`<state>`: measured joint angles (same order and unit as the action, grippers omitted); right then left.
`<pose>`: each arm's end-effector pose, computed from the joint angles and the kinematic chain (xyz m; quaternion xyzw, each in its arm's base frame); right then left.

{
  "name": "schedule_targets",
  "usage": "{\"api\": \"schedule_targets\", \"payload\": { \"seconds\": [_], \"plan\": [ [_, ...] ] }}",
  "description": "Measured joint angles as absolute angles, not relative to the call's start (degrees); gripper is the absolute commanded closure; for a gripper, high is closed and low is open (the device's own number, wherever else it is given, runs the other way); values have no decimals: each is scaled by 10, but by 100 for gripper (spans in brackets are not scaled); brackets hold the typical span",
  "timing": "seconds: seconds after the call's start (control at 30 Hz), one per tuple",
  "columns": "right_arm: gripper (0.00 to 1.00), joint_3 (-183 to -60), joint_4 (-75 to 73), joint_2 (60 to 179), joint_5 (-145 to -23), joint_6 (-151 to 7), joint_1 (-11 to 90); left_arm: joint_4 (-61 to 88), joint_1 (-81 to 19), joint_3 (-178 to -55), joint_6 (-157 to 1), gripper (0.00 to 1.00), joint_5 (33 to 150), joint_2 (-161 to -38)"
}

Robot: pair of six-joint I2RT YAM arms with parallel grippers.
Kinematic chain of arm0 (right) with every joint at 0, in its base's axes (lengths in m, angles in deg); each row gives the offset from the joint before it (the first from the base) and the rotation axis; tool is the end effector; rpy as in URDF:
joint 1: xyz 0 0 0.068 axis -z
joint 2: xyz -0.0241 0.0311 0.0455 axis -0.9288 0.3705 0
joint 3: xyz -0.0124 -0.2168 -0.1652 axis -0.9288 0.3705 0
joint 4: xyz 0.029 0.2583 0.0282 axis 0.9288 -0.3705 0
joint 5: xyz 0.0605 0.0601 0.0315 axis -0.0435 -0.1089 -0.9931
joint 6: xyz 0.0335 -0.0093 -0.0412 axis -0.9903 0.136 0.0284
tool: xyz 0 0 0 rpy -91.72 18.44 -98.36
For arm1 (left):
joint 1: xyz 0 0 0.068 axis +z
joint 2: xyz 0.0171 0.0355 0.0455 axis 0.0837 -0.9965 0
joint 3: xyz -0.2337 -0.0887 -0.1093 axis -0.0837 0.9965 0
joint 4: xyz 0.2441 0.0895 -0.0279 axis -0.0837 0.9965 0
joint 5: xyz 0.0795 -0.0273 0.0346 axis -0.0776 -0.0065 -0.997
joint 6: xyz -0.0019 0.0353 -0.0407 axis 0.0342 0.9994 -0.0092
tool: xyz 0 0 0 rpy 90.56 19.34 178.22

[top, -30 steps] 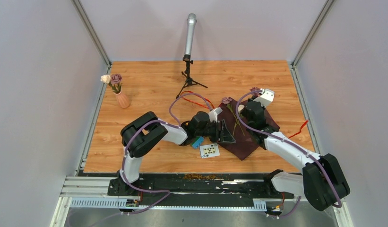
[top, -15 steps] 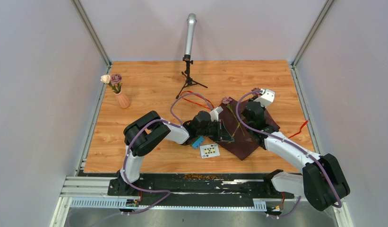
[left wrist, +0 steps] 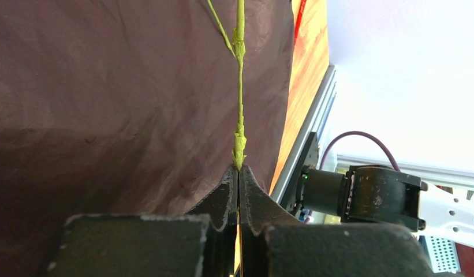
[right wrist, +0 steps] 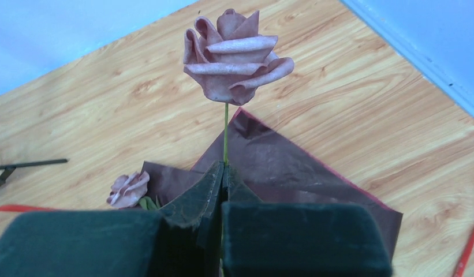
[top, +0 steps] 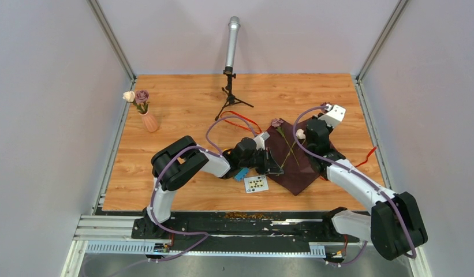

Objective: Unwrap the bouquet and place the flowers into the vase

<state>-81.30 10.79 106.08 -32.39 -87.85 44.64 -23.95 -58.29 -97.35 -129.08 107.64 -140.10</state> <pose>0.2398 0.0779 0.2424 0.2058 0.7653 -0.0726 0.6055 0.2245 -0.3280 0.1188 0.0493 0.8230 -0.5499 0.1334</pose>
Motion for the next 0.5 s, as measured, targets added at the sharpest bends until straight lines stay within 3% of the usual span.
{"api": "schedule_targets", "payload": {
  "seconds": [0.03, 0.07, 0.17, 0.23, 0.37, 0.5],
  "plan": [
    [100, -814, 107, 1056, -323, -876, 452, -239, -583, -973, -1291, 99, 1075, -1401],
    [100, -815, 107, 1051, -324, -873, 456, -240, -583, -973, -1292, 90, 1074, -1401],
    [100, -819, 104, 1027, -335, -854, 468, -240, -583, -973, -1292, 45, 1073, -1401],
    [100, -827, 96, 1007, -352, -838, 473, -241, -583, -974, -1291, 29, 1071, -1401],
    [100, -836, 73, 961, -404, -807, 474, -230, -583, -975, -1274, 11, 1069, -1398],
    [100, -837, 32, 906, -479, -786, 474, -201, -579, -975, -1240, 6, 1067, -1364]
  ]
}}
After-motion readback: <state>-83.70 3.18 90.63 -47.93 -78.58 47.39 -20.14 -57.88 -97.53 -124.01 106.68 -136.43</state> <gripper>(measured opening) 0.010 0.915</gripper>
